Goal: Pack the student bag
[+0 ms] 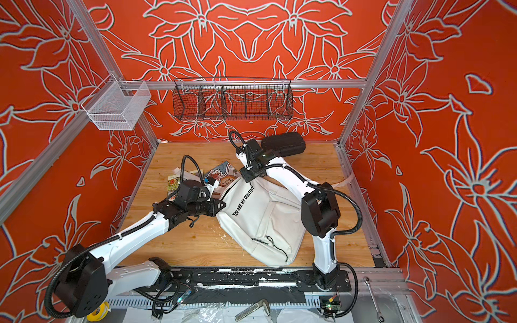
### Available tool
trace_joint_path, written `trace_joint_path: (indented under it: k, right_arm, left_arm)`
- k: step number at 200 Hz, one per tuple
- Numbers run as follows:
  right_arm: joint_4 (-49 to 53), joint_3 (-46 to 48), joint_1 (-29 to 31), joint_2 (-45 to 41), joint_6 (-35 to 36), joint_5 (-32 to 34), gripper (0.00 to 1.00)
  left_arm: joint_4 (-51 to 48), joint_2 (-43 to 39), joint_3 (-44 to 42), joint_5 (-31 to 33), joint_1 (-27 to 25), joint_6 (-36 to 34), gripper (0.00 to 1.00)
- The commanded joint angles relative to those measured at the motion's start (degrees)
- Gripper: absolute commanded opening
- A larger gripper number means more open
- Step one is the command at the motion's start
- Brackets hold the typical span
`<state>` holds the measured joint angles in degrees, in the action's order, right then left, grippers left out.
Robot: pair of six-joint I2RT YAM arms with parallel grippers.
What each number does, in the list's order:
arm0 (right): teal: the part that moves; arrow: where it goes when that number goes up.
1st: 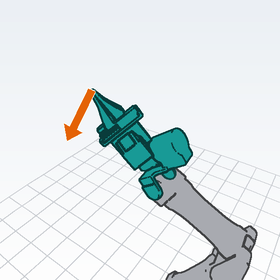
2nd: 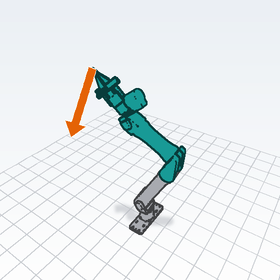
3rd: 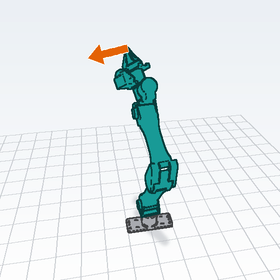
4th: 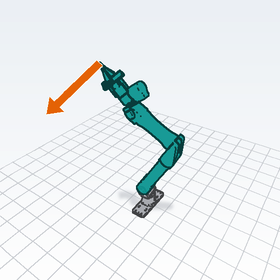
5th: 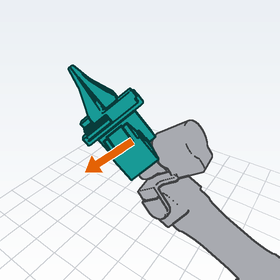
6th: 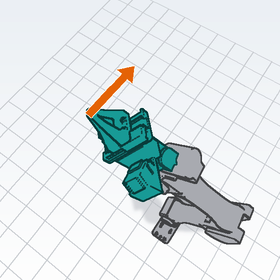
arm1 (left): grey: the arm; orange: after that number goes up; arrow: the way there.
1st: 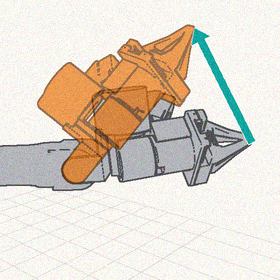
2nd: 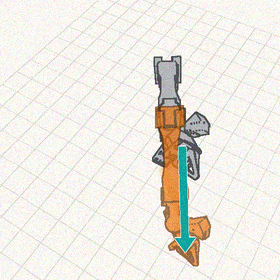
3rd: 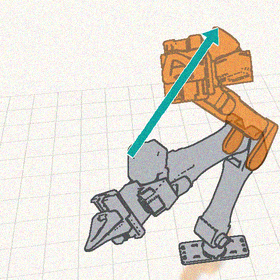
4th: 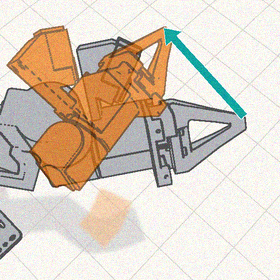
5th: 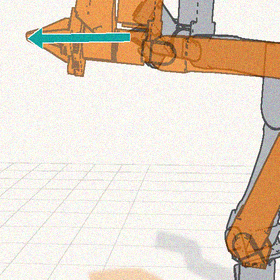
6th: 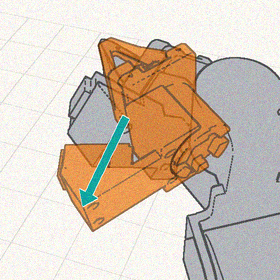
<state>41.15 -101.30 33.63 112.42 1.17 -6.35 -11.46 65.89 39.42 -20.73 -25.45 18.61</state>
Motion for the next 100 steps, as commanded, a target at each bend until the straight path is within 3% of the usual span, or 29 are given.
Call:
trace_joint_path:
  k: [1, 23, 40, 49, 68, 84, 100]
  right_arm:
    - [1.7, -1.7, -2.4, 0.7, -1.4, 3.7, 0.00]
    - [1.4, 0.4, -3.4, -0.9, -0.1, 3.9, 0.00]
    - [-1.9, 3.3, -3.4, -3.5, 4.3, -2.1, 0.00]
    - [-4.8, 4.9, -3.3, -5.2, 7.7, -8.3, 0.00]
    - [-9.5, 8.2, -2.1, -7.4, 10.8, -14.3, 0.00]
    - [-9.3, 8.2, -1.0, -7.4, 13.1, -16.0, 0.00]
    - [-8.6, 7.7, -0.3, -7.0, 13.7, -15.7, 0.00]
  left_arm:
    - [-4.0, -3.6, -2.8, 3.1, 0.7, 0.5, 0.00]
    - [-2.7, -6.9, -5.4, 5.8, 1.2, 2.7, 0.00]
    - [-1.0, -8.9, -7.1, 5.3, 1.4, 2.4, 0.01]
    - [0.1, -8.9, -7.5, 4.4, 1.4, 1.6, 0.22]
    - [0.8, -11.3, -6.4, 3.6, 1.4, -0.9, 0.53]
    - [-1.0, -11.4, -3.2, 4.5, 1.4, -4.3, 0.66]
    - [-4.0, -10.1, 1.4, 5.3, 1.5, -8.7, 0.70]
